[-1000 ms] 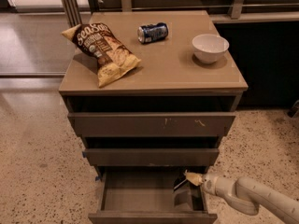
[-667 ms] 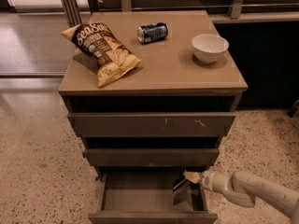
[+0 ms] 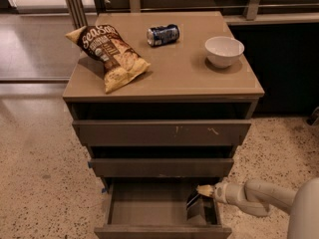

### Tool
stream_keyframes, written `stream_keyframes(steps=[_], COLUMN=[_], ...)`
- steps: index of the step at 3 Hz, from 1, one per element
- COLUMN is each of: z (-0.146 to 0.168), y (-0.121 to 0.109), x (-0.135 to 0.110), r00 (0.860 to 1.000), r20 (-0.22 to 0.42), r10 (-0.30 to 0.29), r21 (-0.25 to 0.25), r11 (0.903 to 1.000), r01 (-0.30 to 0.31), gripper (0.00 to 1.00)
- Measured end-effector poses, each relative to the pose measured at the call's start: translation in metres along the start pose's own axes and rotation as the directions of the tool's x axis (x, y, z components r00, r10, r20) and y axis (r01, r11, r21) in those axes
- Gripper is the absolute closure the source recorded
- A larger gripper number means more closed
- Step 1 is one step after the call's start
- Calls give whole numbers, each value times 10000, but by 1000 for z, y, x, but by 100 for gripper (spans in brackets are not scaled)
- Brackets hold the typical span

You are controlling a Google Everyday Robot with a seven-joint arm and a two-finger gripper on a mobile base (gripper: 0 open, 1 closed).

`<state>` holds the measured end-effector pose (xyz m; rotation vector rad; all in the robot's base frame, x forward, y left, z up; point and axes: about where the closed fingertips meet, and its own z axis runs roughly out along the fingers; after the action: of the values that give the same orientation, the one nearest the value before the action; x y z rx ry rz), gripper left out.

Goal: Place rxbar chocolate into bottom drawer

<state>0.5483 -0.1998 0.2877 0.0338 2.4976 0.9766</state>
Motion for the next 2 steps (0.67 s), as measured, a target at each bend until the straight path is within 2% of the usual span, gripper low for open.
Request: stream_keyframes(steps=[2], z=[3], y=[-7], x=[5], r00=[9999], r20=[162], r10=[-33], r21=[-187], r11=[9998], r01=[36], gripper=[100])
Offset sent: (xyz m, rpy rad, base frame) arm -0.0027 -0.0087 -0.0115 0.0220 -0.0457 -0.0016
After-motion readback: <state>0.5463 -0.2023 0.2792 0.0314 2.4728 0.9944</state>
